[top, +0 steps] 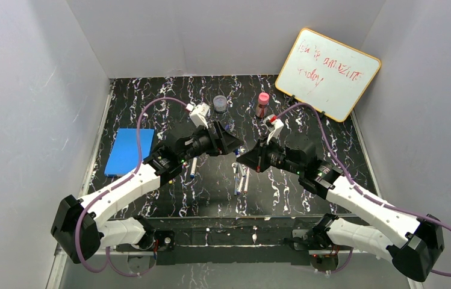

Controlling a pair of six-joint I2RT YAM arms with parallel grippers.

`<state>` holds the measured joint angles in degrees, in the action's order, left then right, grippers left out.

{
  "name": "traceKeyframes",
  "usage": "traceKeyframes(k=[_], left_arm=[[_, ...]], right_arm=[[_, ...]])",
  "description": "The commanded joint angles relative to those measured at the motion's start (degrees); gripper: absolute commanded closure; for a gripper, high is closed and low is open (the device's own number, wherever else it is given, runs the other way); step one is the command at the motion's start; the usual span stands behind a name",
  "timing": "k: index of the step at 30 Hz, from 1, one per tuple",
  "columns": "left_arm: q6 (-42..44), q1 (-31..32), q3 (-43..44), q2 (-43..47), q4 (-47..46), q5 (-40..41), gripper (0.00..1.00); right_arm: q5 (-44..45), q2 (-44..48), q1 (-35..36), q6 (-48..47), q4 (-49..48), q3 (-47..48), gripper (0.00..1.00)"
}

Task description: Open the pen caps

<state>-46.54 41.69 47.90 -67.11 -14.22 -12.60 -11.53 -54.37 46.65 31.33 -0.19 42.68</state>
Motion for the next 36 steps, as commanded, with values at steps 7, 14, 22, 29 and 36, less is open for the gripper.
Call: traceKeyframes(k=[7,14,22,29,36], left_arm=[[-0.92,1.04,1.51,0.84,1.03,-1.12,0.48],[-0.74,1.29,1.36,0.61,1.47,-0.84,0.6],[-0.49,1.59,1.71,-0.08,1.65,-0.63,0.74],[-0.74,1.73,1.85,-1.02,1.52,-0.71,0.61],[-0.47,2.05,1.42,-0.65,0.43,-0.51,0.9]], right_arm=[[6.28,-0.88,1.22,0.13,-3.57,1.87,0.99],[7.5,-1.48,1.5,0.05,-2.98,2.41,0.99],[7.53,-1.47,1.81,-0.13,-2.35,2.61,0.99],[7.28,-1.0,1.99,-0.13,-2.35,2.49,0.99],[6.86,-0.8,2.21,0.08,-2.2,2.35,0.99]])
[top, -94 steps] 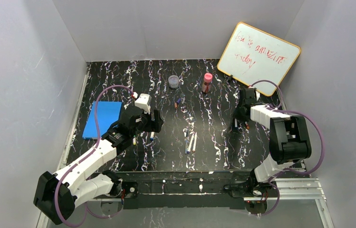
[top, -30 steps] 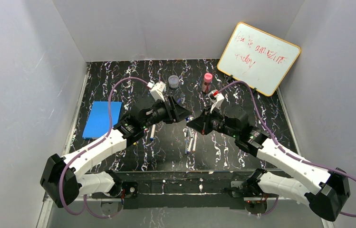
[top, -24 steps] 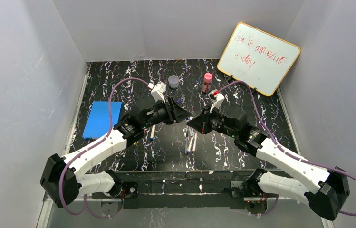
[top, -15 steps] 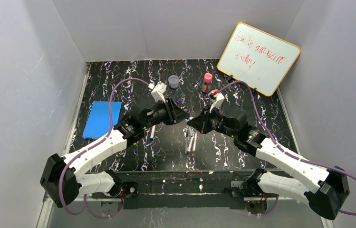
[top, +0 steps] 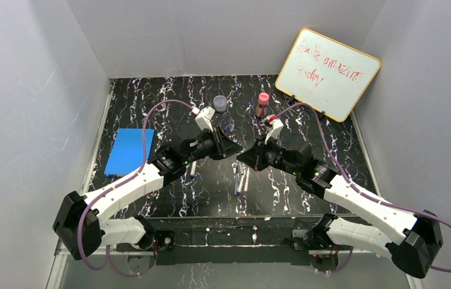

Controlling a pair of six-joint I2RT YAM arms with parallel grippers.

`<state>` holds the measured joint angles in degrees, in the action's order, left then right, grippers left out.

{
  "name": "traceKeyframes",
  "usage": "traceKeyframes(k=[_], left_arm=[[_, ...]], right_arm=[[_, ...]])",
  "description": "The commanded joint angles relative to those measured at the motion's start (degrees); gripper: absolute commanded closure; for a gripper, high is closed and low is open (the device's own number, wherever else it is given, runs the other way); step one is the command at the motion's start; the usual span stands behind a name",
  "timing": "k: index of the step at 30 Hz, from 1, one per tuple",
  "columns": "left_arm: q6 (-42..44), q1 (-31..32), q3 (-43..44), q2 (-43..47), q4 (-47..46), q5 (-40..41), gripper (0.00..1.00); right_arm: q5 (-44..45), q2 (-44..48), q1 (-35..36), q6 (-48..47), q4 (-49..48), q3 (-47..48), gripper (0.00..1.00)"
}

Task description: Open the pen caps

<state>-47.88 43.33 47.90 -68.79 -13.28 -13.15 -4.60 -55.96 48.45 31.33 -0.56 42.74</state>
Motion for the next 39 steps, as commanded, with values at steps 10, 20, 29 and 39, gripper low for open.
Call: traceKeyframes(k=[10,20,29,39], left_arm=[[7.23,0.37,0.48,11.3,-1.24,0.7,1.0],[-0.27,0.31,-3.7,16.77,-15.64,-7.77,1.0],[-1.81,0.29,-3.24,17.39,-17.1,-9.77,1.0],[-0.89,0.27,-2.67,19.92,-17.33,-4.43,1.0]], right_arm=[[-11.63,6.18,0.33,6.04,-5.63,1.49,0.3],[-20.7,2.67,0.31,17.11,-22.86,2.95,0.36],[-22.94,-0.15,0.33,23.14,-31.17,3.51,0.5],[-23.82,1.81,0.3,22.41,-30.15,0.51,0.99]])
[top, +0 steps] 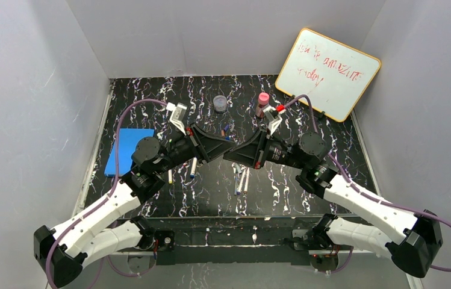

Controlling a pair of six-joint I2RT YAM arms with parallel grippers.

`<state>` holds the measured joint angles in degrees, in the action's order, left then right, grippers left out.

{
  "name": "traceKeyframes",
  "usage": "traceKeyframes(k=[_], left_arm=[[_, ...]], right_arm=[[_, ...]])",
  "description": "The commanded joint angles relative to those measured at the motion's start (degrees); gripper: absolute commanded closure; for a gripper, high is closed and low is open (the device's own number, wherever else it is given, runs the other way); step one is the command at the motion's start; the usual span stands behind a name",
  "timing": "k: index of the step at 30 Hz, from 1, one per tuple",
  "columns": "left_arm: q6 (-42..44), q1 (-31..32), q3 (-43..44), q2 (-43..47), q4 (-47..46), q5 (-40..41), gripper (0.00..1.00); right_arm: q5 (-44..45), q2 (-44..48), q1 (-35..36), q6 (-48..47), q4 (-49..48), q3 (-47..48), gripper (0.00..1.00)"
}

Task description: Open the pen caps

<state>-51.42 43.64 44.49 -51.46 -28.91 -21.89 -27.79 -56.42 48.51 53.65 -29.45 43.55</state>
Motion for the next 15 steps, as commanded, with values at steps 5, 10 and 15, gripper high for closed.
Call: traceKeyframes(k=[5,10,15], left_arm=[[5.55,-0.04,2.3,3.73,-2.41,14.97,1.0],[4.89,-0.04,1.5,2.7,-6.98,20.5,1.0],[5.6,0.0,1.08,2.19,-5.49,25.88,1.0]], right_arm=[[1.41,7.27,0.22,0.0,2.35,-5.82,0.99],[4.12,12.11,0.19,2.29,1.86,-11.41,0.99],[5.84,15.17,0.27,0.75,6.25,-11.12,0.99]])
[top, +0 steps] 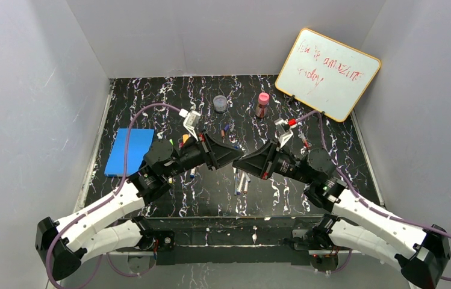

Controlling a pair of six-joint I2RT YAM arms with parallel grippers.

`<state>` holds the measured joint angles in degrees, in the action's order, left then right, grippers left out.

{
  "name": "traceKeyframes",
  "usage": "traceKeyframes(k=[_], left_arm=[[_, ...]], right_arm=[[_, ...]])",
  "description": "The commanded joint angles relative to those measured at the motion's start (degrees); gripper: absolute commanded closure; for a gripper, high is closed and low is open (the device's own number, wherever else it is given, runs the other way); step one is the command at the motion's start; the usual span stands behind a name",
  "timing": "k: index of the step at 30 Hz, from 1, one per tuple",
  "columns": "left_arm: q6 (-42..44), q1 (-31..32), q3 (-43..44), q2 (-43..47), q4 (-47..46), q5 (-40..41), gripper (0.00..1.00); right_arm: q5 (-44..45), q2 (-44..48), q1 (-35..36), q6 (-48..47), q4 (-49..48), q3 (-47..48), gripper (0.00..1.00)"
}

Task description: Open the pen caps

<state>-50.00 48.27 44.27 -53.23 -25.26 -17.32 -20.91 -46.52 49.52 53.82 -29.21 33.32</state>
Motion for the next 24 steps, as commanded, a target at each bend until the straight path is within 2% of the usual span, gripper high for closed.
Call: traceKeyframes(k=[1,7,10,12,15,18,21,24], left_arm=[[4.57,-4.61,1.18,4.07,-8.66,22.73,1.0],[7.76,-5.06,2.44,3.65,-5.64,29.16,1.0],[9.03,-5.27,3.76,2.15,-4.86,29.02,1.0],[11.58,-5.25,6.05,0.42,-0.53,27.15,1.0],[16.4,-5.27,8.07,-1.29,8.07,24.67,1.0],[21.82,-5.29,6.0,-0.42,17.11,23.65,1.0],[26.04,-5.29,1.3,2.87,22.88,23.75,1.0],[28.33,-5.29,-3.63,7.37,27.16,25.19,1.0]], right_arm=[[-0.84,5.67,-0.74,0.16,6.88,-0.62,0.99],[0.93,7.54,-0.77,-1.69,11.75,0.63,0.99],[2.56,7.89,-0.79,-2.4,13.63,0.93,0.99],[7.86,7.14,-0.74,-5.25,21.26,3.58,0.99],[24.01,2.65,-0.65,-11.26,40.17,10.68,0.99],[33.99,-4.82,-0.74,-17.09,49.83,13.3,0.99],[36.02,-11.33,-0.7,-18.41,50.06,12.77,0.99],[35.68,-16.01,-0.75,-17.13,46.3,9.88,0.99]])
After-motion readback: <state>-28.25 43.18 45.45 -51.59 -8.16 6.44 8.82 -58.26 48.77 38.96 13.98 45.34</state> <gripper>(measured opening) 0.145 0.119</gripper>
